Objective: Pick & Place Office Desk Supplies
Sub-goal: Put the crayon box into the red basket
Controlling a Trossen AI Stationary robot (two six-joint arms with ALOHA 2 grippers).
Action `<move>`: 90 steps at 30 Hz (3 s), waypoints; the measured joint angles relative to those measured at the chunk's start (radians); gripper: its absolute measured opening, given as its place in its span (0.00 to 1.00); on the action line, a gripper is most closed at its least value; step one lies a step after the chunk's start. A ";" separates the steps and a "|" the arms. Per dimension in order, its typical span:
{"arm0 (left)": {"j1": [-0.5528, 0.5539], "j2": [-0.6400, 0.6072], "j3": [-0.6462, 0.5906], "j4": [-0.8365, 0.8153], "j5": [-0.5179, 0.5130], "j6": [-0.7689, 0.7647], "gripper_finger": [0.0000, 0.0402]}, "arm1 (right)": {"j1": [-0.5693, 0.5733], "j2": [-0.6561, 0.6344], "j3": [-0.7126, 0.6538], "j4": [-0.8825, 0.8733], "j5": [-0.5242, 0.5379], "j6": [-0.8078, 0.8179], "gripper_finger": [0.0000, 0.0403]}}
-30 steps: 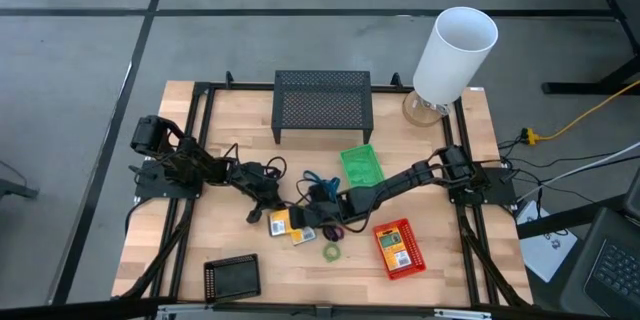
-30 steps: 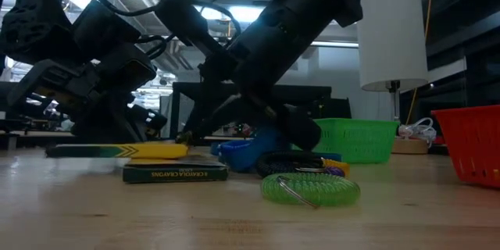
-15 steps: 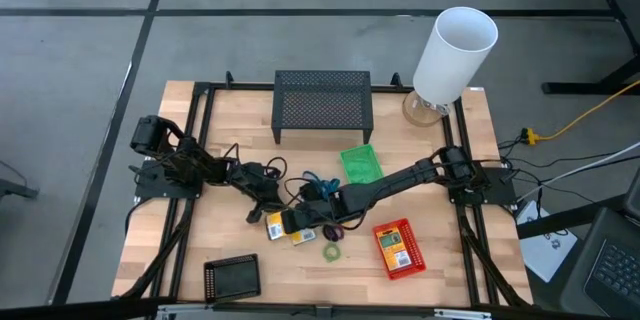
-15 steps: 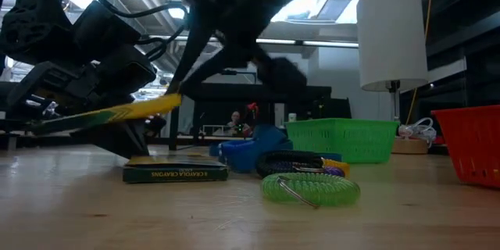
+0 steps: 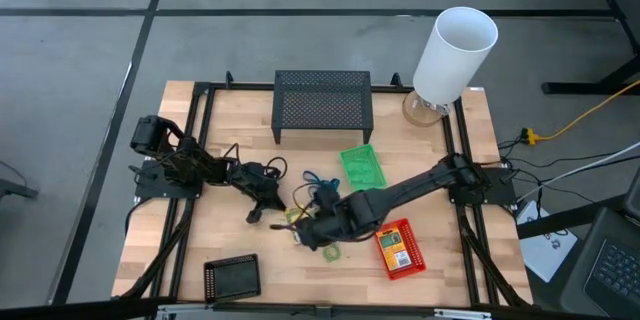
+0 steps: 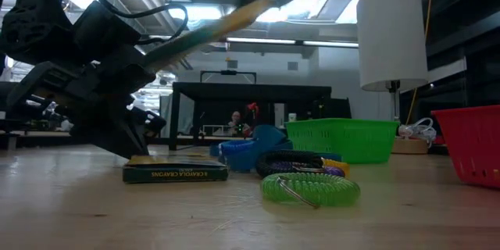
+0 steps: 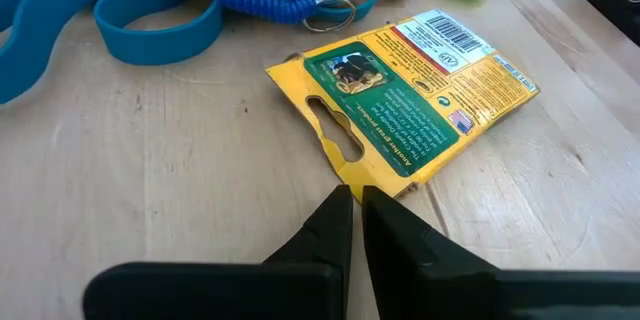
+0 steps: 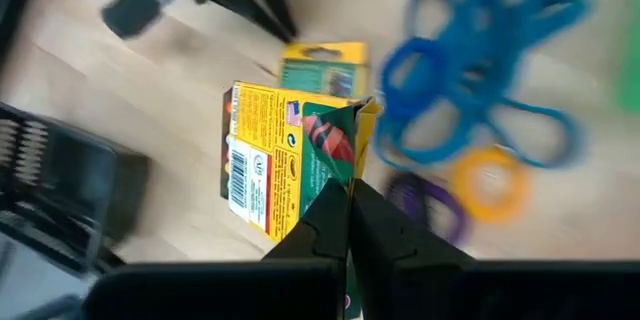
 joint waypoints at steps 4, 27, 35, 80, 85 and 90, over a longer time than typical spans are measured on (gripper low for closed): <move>0.000 0.000 0.000 0.000 0.001 -0.005 0.06 | 0.037 0.000 0.101 -0.246 0.033 0.102 0.00; 0.000 0.000 0.000 -0.006 0.008 0.027 0.06 | 0.243 -0.057 0.064 -0.350 0.035 0.563 0.00; 0.000 0.001 0.000 0.006 0.007 0.029 0.06 | 0.324 -0.063 0.003 -0.350 0.038 0.782 0.00; -0.004 0.001 0.002 0.060 0.003 -0.278 0.06 | -0.354 -0.270 -0.027 -0.264 -0.342 -1.301 0.00; -0.009 0.001 0.002 0.070 0.003 -0.315 0.06 | -0.448 -0.271 -0.062 -0.291 -0.489 -1.518 0.00; -0.025 0.001 0.001 0.147 0.006 -0.382 0.06 | -0.496 -0.272 -0.140 -0.346 -0.613 -1.673 0.00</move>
